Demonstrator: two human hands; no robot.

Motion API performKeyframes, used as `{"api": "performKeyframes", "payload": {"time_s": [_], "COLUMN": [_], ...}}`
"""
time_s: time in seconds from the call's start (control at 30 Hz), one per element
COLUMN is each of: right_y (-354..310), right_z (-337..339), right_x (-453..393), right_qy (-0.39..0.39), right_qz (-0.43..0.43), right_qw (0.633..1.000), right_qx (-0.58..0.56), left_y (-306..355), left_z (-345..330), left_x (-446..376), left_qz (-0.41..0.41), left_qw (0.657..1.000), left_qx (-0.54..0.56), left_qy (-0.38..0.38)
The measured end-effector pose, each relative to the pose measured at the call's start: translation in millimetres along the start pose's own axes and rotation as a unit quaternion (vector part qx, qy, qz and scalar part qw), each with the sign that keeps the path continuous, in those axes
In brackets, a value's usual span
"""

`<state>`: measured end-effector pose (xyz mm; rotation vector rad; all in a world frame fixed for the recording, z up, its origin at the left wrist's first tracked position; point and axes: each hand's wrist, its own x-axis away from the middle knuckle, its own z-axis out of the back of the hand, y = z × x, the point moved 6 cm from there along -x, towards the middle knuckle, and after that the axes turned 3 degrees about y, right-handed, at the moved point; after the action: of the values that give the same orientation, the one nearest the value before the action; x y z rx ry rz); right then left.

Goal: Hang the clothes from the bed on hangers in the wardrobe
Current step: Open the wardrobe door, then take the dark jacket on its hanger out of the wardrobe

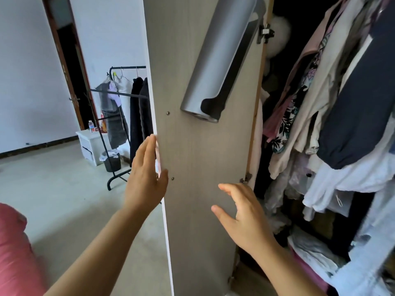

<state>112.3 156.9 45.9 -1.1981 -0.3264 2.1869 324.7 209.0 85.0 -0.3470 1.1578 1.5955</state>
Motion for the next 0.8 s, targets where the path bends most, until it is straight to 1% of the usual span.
{"api": "performKeyframes", "payload": {"time_s": [0.03,0.07,0.1,0.13,0.2,0.27,0.4,0.5,0.63,0.8], "right_y": [1,3,5,8,14,20,31,44,56,66], "right_z": [1,3,6,9,18,30,65,98,148,212], "right_x": [-1,-3,-4,-5,-8,-10,-7,0,4,-11], "right_qy": [0.006,0.011,0.016,0.021,0.028,0.039,0.074,0.101,0.133,0.170], "right_qz": [0.001,-0.002,-0.008,-0.015,-0.030,-0.039,-0.071,-0.097,-0.124,-0.140], "right_qw": [1.000,1.000,1.000,0.999,0.998,0.997,0.990,0.980,0.959,0.935], "right_qx": [0.005,0.011,0.018,0.024,0.037,0.057,0.098,0.144,0.216,0.277], "left_y": [10,20,30,36,45,51,65,87,132,202], "left_z": [4,5,3,-2,-16,-33,-73,-103,-134,-162], "left_x": [4,7,10,12,11,9,7,4,-5,-34], "left_qz": [-0.045,-0.086,-0.118,-0.143,-0.164,-0.166,-0.161,-0.183,-0.218,-0.260], "left_qw": [0.998,0.993,0.989,0.987,0.986,0.985,0.973,0.957,0.943,0.934], "left_qx": [-0.019,-0.028,-0.029,-0.023,-0.006,0.006,-0.013,-0.010,0.028,0.086], "left_qy": [0.047,0.078,0.086,0.072,0.016,-0.049,-0.163,-0.225,-0.249,-0.229]}}
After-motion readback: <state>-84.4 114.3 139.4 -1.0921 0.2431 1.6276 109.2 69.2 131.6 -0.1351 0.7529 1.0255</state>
